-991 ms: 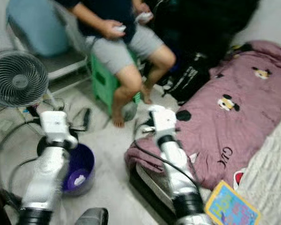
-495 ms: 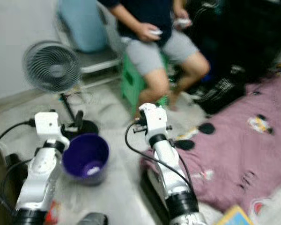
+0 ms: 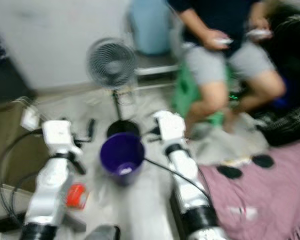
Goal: Clean up the room
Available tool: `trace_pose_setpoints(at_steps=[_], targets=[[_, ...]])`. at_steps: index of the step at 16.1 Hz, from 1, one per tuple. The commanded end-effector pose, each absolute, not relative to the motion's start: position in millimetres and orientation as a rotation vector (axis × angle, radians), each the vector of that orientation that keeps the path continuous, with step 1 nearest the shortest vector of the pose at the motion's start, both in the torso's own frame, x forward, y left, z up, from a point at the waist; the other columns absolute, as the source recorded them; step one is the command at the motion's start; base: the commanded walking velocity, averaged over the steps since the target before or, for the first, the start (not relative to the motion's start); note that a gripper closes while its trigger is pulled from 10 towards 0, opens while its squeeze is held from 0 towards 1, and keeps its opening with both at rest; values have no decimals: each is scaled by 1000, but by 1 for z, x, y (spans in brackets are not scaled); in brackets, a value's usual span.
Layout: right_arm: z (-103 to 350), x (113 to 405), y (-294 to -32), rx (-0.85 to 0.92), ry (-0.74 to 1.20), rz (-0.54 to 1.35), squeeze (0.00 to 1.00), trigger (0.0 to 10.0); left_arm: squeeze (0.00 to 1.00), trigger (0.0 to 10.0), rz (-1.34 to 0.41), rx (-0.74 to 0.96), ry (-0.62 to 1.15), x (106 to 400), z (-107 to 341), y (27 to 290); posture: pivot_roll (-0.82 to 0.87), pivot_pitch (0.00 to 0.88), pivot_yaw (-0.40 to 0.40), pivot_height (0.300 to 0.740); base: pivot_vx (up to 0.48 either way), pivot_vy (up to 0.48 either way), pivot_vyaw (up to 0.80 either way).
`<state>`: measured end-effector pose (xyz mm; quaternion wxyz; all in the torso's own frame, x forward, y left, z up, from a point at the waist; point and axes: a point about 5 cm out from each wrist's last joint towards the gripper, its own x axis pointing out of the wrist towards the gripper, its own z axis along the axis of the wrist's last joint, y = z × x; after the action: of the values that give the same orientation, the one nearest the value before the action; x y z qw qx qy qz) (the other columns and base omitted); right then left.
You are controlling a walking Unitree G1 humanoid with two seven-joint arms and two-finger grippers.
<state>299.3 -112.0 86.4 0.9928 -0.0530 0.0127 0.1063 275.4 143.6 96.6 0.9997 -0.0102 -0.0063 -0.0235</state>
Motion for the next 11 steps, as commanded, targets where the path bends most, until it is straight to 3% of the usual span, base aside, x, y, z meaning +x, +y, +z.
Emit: trace_pose_setpoints(at_steps=[1, 4, 9, 11], targets=[[90, 301, -105, -90, 15, 227, 0, 10000, 0, 10000, -43, -3, -24, 277, 100, 150, 84, 0, -17, 740, 0, 0, 800], [90, 302, -105, -87, 15, 225, 0, 10000, 0, 10000, -45, -1, -23, 278, 101, 149, 81, 0, -15, 740, 0, 0, 731], [91, 303, -106, -86, 13, 224, 0, 10000, 0, 10000, -48, -5, -24, 279, 101, 148, 80, 0, -17, 740, 0, 0, 0], [91, 304, -105, -103, 8, 232, 0, 10000, 0, 10000, -50, -4, -25, 280, 101, 148, 79, 0, -17, 740, 0, 0, 800]])
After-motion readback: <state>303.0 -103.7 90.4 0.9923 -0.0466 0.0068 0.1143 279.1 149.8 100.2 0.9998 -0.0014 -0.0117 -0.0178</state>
